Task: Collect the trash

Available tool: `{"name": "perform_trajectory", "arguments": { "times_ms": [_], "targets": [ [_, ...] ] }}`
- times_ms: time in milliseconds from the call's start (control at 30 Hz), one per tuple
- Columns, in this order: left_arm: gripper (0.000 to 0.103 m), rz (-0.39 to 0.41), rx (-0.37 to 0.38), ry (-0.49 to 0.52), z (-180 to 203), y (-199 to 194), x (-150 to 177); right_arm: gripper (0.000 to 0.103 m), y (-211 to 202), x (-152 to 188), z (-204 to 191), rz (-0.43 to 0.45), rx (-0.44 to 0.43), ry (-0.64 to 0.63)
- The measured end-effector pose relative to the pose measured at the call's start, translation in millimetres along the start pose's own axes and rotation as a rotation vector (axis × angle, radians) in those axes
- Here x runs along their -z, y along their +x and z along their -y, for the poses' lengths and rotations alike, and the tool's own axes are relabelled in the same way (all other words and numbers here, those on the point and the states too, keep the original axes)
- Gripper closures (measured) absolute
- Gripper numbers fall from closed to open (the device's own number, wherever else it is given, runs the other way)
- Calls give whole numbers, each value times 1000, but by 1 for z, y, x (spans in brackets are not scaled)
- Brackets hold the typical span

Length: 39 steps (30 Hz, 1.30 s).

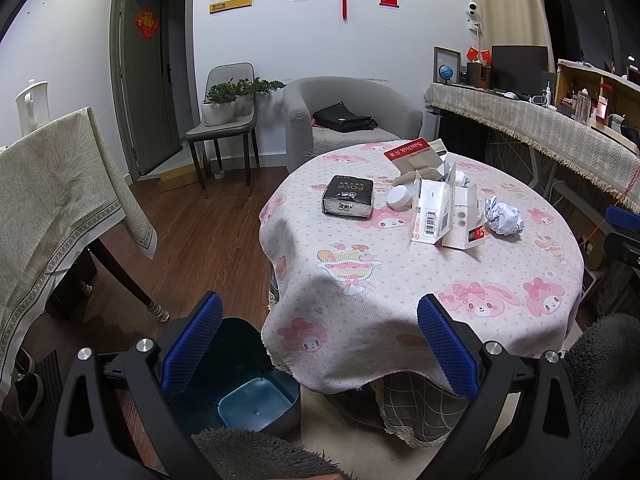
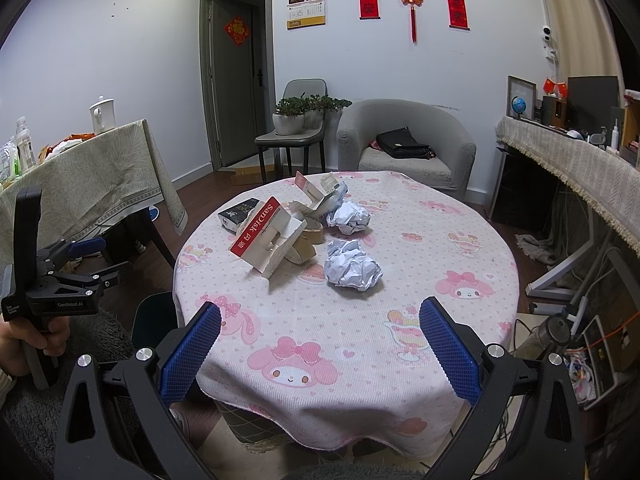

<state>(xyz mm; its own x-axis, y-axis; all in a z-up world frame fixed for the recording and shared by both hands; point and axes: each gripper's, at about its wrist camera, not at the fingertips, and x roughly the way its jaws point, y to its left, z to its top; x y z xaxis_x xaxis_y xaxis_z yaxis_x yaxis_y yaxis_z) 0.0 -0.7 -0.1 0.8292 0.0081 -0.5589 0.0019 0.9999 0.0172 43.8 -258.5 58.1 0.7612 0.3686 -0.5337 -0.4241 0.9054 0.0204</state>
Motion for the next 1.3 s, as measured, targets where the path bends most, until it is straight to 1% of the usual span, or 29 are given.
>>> {"name": "perform_trajectory", "arguments": {
  "times_ms": [267,400,467,533,633,833,900,1000,1100,1233,1300],
  "targets": [
    [3,0,-2,0,0,0,0,3,0,0,0,0,-1,1],
    [3,8,5,9,0,-2,-2,3,3,-1,1,-26,-13,6],
    [3,18,11,25,1,-6,-4,3,3,-5,-1,-45,5,-11],
    [3,31,28,32,2,-10,-10,3,5,-6,-1,-58,10,-18],
    [3,32,57,32,5,-8,-19,4,9,-12,1,-63,5,-1],
    [3,28,71,89,14,10,-36,15,32,-19,10,-94,-6,19],
    [3,23,78,99,15,16,-41,21,40,-21,13,-104,-11,26],
    [3,4,88,101,14,30,-49,26,55,-24,17,-122,-18,28],
    [3,-8,93,98,11,43,-55,30,74,-25,22,-152,-22,26],
    [3,-43,87,101,8,63,-61,32,96,-25,27,-187,-27,23],
    [3,-52,90,106,9,73,-64,36,107,-25,32,-201,-28,25]
  ]
}}
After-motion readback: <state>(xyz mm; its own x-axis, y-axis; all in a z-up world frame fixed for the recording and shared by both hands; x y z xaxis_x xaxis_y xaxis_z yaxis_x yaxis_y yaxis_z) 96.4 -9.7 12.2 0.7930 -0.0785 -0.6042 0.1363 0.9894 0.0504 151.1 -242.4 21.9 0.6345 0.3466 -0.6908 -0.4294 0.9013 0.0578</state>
